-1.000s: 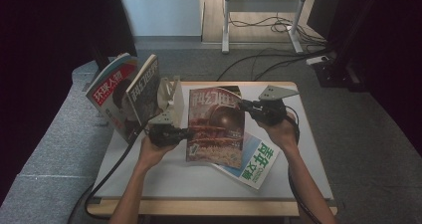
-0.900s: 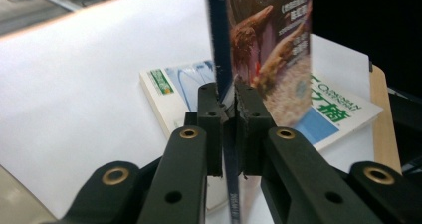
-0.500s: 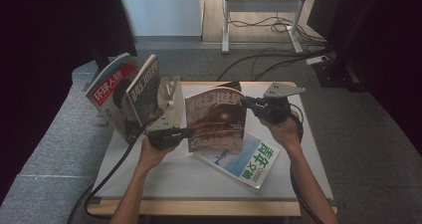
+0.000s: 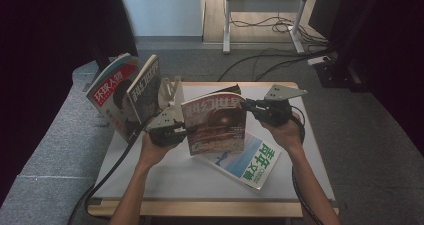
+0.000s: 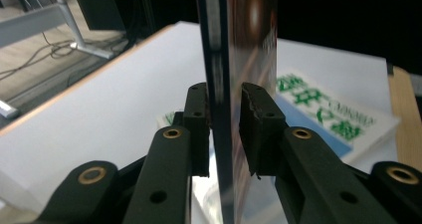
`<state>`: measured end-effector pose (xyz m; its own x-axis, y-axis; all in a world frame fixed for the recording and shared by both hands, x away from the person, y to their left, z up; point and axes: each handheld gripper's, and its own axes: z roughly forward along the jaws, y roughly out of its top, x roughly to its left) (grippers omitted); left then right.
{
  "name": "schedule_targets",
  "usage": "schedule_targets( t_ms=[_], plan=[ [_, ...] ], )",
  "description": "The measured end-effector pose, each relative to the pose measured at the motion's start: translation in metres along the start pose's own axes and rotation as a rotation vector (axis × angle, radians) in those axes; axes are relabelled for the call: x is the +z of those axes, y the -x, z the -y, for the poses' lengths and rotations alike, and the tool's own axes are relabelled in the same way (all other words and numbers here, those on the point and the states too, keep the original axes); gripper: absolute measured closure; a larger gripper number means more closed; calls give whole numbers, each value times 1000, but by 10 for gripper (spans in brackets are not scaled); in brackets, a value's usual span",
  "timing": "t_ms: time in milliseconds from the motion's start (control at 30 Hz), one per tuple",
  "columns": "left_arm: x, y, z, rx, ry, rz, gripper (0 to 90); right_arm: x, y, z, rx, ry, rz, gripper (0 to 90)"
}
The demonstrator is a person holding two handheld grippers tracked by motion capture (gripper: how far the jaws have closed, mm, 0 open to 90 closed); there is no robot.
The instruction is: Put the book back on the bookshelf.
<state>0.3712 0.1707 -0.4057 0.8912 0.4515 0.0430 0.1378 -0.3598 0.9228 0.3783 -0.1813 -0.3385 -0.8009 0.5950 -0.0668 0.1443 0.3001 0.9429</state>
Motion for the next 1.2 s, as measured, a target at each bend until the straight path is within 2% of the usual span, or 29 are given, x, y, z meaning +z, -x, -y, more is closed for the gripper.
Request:
schedule_targets(
  t_ms=[67,133,267,367,567,700,800,967,1100,1200],
  plan=[
    [-1,1,-6,-1,15,-5,744,0,0,0,0,2,-3,804],
    [-1,2,-10,11,12,-4,804,-2,0,1,-2,1,-4,797],
    [-3,1,-8,6,17,32,835,-4,2,3,3,7,-15,762],
    [-3,1,-7,7,19,41,836,-5,3,5,3,1,-17,713],
    [-3,0,-8,8,17,49,836,1,7,15,-8,-51,-9,483],
    [-3,0,-7,10,16,56,836,12,14,26,21,-87,-18,313],
    [-3,0,-7,13,16,63,836,23,20,35,37,-119,-37,245],
    [-3,0,-8,16,13,70,836,43,22,46,33,-162,-83,234],
    [-3,-1,-8,16,12,74,836,56,21,48,34,-156,-131,257],
    [-3,-2,-8,11,12,78,836,58,19,45,34,-139,-170,322]
  ],
)
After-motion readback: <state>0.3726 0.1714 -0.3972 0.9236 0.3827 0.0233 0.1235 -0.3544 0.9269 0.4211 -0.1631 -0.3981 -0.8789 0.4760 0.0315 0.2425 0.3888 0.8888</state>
